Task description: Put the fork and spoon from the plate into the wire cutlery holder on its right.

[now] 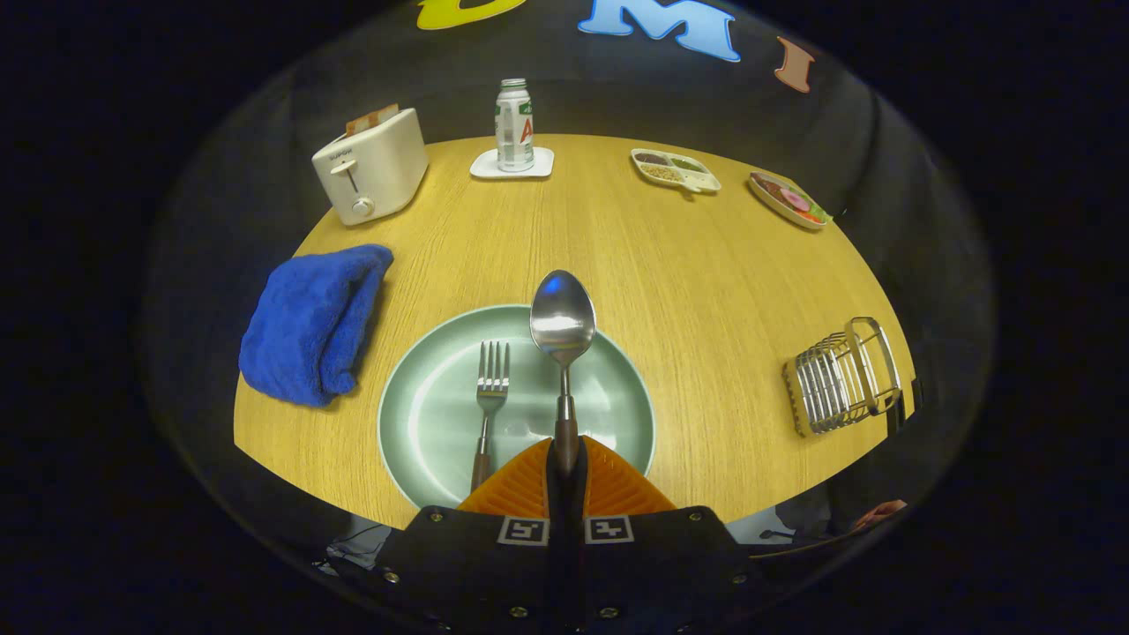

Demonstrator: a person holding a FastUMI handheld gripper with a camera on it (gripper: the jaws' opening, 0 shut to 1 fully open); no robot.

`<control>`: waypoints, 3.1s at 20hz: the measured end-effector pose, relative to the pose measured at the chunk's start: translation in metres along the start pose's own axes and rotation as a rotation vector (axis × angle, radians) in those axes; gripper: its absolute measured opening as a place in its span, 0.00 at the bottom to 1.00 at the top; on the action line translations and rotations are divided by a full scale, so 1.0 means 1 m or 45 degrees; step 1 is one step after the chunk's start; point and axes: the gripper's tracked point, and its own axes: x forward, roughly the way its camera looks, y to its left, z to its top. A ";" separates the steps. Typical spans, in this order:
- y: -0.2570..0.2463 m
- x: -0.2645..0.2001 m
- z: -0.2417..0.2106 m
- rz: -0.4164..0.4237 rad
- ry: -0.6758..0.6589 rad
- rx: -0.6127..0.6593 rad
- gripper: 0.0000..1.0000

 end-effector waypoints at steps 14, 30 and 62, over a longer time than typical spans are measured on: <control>-0.146 -0.044 0.022 -0.309 -0.035 0.455 0.01; -0.200 -0.037 -0.021 -0.252 0.335 0.749 0.01; -0.187 -0.077 0.073 -0.271 -0.101 0.345 0.72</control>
